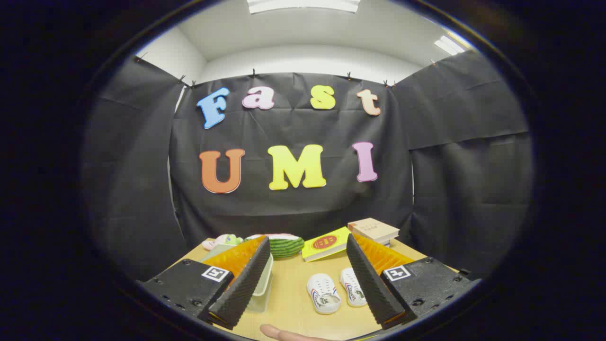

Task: Open the storage box then place both shoes into the box .Put the left shoe in first, then the right shoe, with the right side of both shoes facing outward in a uniform manner.

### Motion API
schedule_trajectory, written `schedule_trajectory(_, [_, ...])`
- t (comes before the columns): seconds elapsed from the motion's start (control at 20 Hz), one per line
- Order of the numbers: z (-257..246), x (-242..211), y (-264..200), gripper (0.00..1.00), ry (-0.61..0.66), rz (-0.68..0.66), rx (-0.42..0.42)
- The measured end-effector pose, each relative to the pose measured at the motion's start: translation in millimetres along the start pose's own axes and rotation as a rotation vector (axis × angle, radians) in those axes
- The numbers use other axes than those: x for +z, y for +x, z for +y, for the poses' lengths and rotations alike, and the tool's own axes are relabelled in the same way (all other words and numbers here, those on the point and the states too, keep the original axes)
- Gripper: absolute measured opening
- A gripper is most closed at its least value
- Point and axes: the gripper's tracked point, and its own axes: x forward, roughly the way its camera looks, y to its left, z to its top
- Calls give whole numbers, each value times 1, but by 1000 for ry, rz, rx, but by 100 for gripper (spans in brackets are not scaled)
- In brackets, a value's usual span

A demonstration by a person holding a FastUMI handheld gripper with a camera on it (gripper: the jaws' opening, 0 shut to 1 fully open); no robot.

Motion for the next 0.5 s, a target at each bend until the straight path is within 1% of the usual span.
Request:
schedule_trajectory(0.15, [0, 2, 1, 100, -9, 5, 9])
schedule_trajectory(0.35, [2, 15, 2, 100, -15, -1, 64])
schedule_trajectory(0.5, [-8, 25, 5, 100, -17, -11, 75])
